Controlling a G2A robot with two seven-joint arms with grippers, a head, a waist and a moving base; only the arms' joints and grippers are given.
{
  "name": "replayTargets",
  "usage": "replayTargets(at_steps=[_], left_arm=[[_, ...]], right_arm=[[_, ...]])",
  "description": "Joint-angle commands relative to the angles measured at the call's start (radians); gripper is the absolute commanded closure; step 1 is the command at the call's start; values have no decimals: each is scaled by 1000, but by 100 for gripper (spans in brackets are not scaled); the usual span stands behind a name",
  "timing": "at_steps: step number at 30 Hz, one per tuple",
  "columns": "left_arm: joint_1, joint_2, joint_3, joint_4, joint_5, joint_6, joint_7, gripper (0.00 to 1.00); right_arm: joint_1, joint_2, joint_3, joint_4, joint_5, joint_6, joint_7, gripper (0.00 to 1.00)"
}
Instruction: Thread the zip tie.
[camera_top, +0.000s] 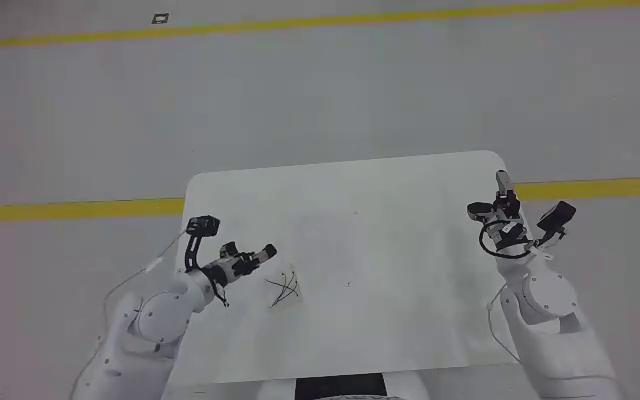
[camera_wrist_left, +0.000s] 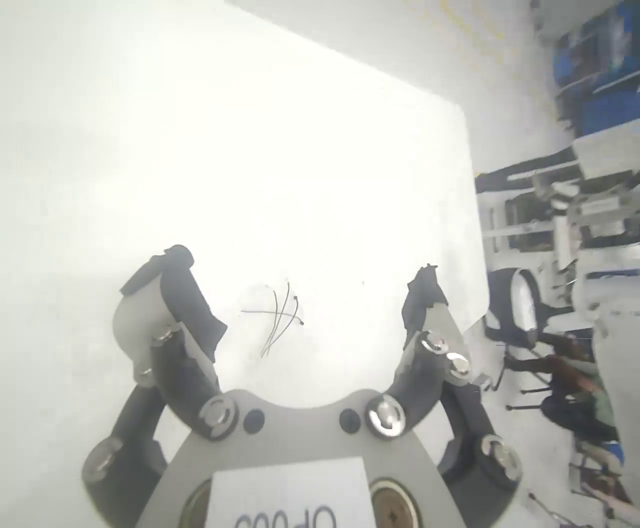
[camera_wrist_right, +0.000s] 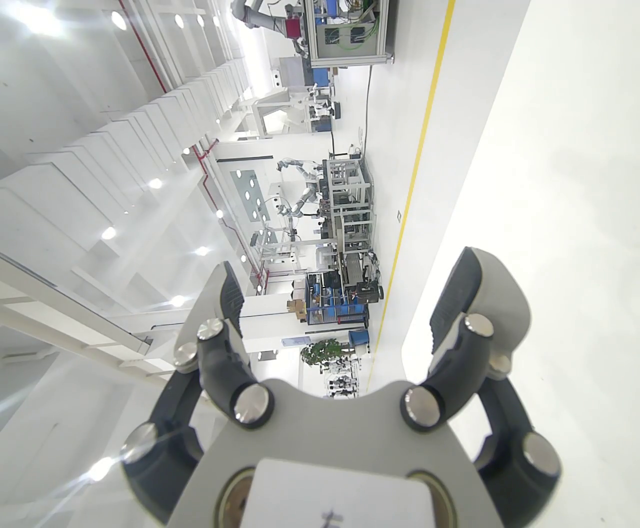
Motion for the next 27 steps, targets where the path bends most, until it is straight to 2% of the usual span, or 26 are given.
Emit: replayTargets(at_steps=[1, 4, 5, 15, 17, 18, 23, 25, 27], left_arm=[[-11, 5, 29, -28, 89, 27, -80, 0], [-25, 11, 72, -60, 178, 86, -216, 0], [-34, 11, 82, -74, 194, 97, -224, 0], [-34, 11, 82, -74, 194, 97, -224, 0], [-34, 12, 95, -76, 215, 84, -240, 0], [-50, 14, 141, -83, 286, 69, -291, 0], [-138, 9, 262, -96, 412, 122, -415, 0], [-180, 6, 300, -90, 451, 158, -471, 0], [-209, 3, 329, -80, 494, 199, -506, 0]], right_arm=[[0, 0, 0, 0, 0, 0, 0, 0], [0, 0, 0, 0, 0, 0, 0, 0], [0, 0, 0, 0, 0, 0, 0, 0], [0, 0, 0, 0, 0, 0, 0, 0], [0, 0, 0, 0, 0, 0, 0, 0], [0, 0, 0, 0, 0, 0, 0, 0], [0, 0, 0, 0, 0, 0, 0, 0], [0, 0, 0, 0, 0, 0, 0, 0], [0, 0, 0, 0, 0, 0, 0, 0]])
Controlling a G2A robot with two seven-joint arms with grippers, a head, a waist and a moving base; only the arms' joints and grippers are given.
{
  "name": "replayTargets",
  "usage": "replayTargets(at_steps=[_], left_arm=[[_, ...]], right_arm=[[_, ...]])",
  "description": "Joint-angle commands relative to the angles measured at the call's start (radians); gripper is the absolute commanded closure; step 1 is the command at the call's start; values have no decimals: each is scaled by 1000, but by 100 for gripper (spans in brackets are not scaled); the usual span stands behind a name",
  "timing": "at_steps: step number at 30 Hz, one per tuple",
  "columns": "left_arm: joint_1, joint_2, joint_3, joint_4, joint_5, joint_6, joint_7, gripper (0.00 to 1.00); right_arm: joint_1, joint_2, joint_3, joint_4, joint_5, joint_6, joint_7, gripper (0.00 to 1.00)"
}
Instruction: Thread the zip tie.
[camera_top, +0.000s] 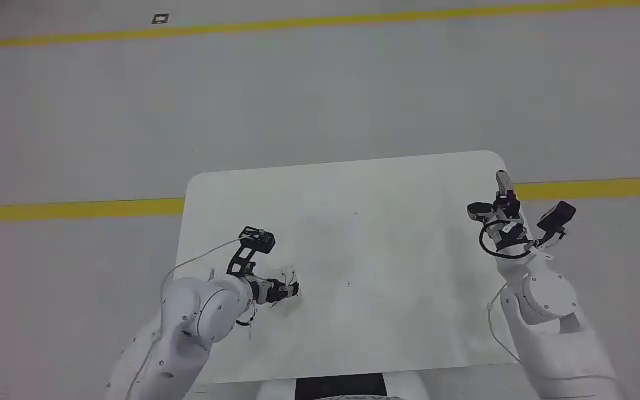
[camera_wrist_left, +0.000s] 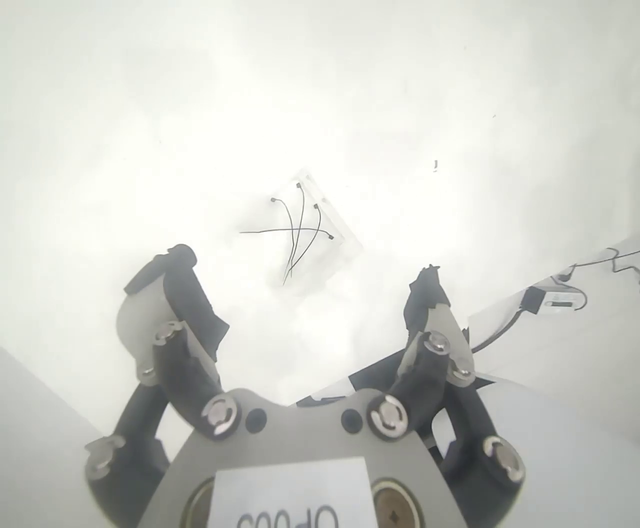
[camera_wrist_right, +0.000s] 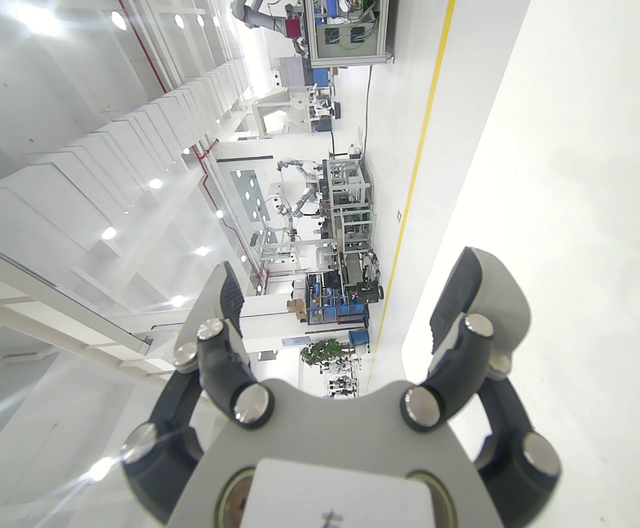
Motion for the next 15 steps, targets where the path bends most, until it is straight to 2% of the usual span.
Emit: replayTargets(at_steps=[1, 2, 11, 13, 15], left_arm=[[-31, -3, 34, 8, 46, 41, -39, 0], [-38, -5, 40, 9, 53, 56, -41, 0], [-37, -5, 39, 17, 54, 60, -40, 0], [-41, -6, 50, 35, 70, 72, -36, 0], [-56, -8, 68, 44, 97, 102, -73, 0]], right_arm=[[0, 0, 0, 0, 0, 0, 0, 0], [0, 0, 0, 0, 0, 0, 0, 0], [0, 0, 0, 0, 0, 0, 0, 0], [0, 0, 0, 0, 0, 0, 0, 0], [0, 0, 0, 0, 0, 0, 0, 0]])
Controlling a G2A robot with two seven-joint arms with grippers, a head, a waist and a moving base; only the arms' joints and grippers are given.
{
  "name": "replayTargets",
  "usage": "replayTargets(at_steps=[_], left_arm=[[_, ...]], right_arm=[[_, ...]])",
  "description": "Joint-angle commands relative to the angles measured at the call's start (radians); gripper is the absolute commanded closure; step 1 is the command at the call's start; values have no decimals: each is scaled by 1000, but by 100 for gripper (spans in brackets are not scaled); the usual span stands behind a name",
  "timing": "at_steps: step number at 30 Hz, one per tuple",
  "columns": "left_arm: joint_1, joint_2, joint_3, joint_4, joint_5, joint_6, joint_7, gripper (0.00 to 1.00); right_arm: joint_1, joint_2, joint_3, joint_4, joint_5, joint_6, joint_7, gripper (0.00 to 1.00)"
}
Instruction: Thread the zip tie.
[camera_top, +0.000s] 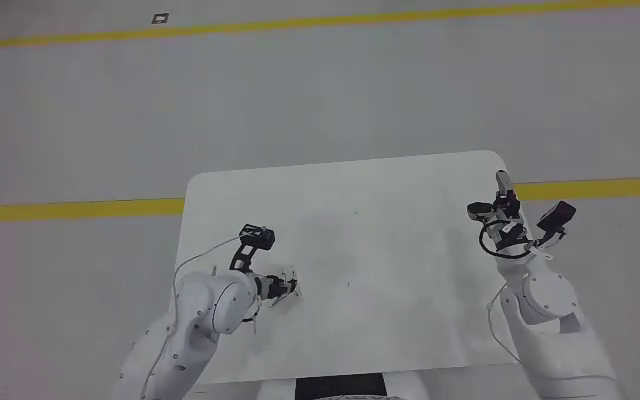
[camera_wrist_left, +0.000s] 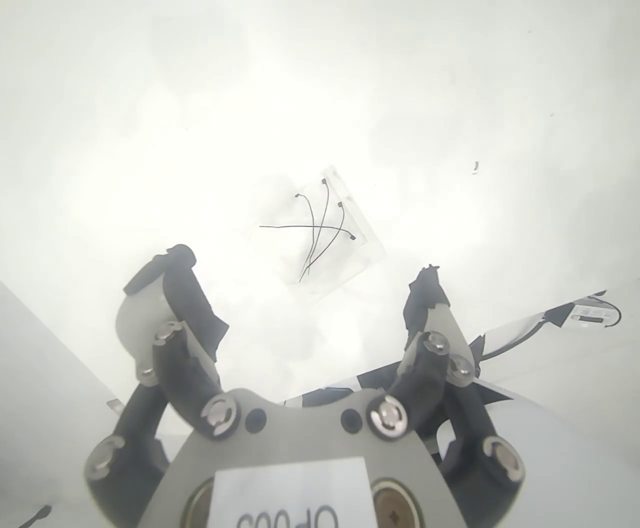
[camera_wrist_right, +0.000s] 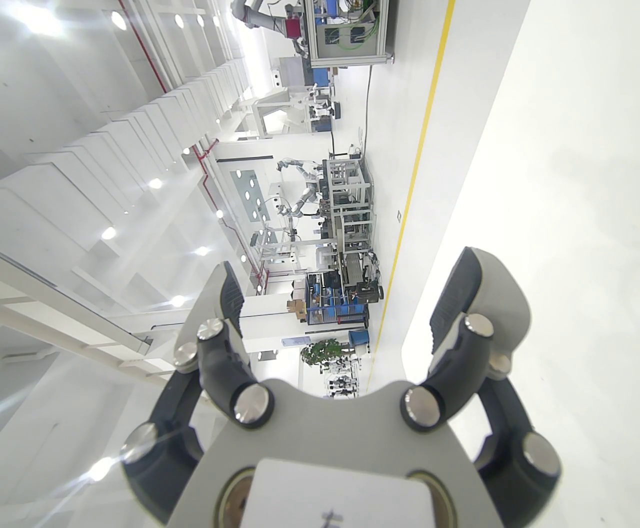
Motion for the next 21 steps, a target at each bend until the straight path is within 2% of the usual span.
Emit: replayTargets(at_steps=[1, 2, 4, 6, 16, 19, 21], left_arm=[[-23, -3, 24, 12, 34, 28, -51, 0], [-36, -5, 39, 21, 51, 41, -84, 0], [-56, -12, 60, 36, 72, 43, -90, 0], [-57, -19, 66, 33, 72, 43, -90, 0], [-57, -19, 66, 33, 72, 43, -90, 0], [-51, -21, 48, 52, -27, 19, -47, 0], [-53, -19, 38, 67, -39, -4, -48, 0]], right_arm=[[0, 0, 0, 0, 0, 0, 0, 0], [0, 0, 0, 0, 0, 0, 0, 0], [0, 0, 0, 0, 0, 0, 0, 0], [0, 0, 0, 0, 0, 0, 0, 0], [0, 0, 0, 0, 0, 0, 0, 0], [0, 0, 0, 0, 0, 0, 0, 0], [0, 0, 0, 0, 0, 0, 0, 0]])
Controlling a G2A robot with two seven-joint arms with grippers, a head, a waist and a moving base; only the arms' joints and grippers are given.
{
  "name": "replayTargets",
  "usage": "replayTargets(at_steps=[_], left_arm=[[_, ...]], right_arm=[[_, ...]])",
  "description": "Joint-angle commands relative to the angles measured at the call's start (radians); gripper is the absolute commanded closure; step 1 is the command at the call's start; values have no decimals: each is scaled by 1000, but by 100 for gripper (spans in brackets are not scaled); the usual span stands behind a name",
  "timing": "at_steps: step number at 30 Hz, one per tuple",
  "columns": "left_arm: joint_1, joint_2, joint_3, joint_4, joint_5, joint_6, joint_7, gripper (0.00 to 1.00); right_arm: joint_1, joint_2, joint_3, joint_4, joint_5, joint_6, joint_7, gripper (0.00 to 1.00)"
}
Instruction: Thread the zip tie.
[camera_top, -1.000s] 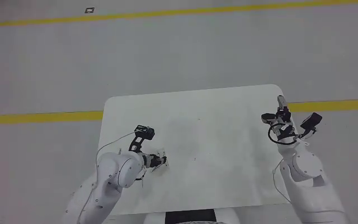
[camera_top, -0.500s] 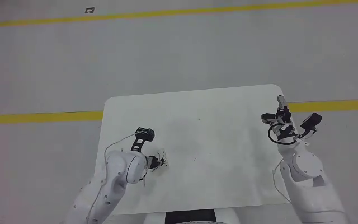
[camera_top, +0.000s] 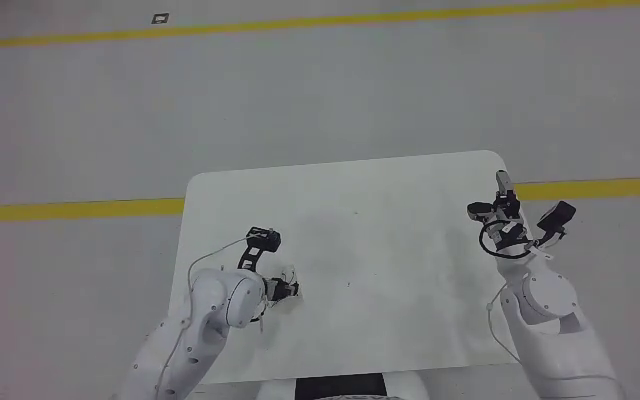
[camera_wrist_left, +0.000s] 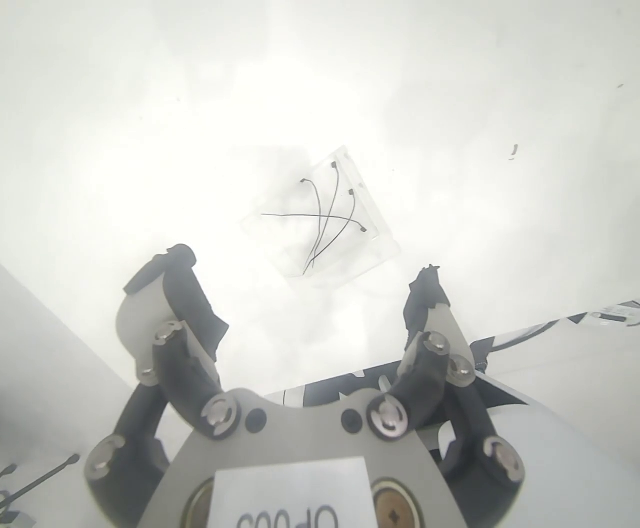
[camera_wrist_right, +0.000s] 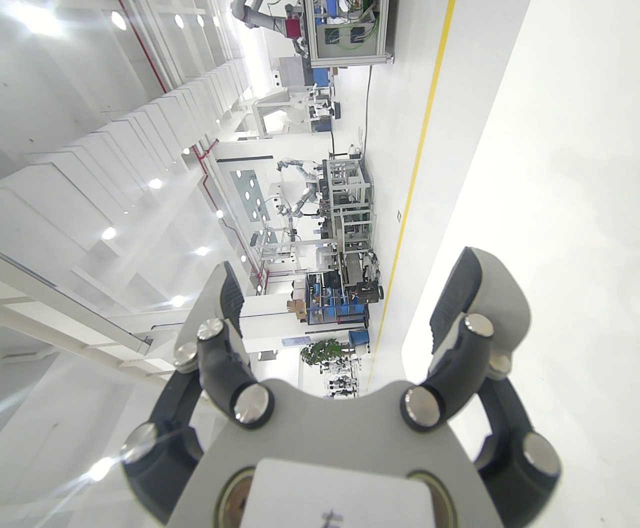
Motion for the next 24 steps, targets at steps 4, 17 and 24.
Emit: replayTargets(at_steps=[4, 17, 24], left_arm=[[-4, 3, -6, 11, -6, -16, -4, 0], [-1, 0, -4, 15, -26, -15, 45, 0], [2, -1, -4, 29, -33, -8, 71, 0]], right_arm=[[0, 0, 0, 0, 0, 0, 0, 0], [0, 0, 0, 0, 0, 0, 0, 0], [0, 0, 0, 0, 0, 0, 0, 0]])
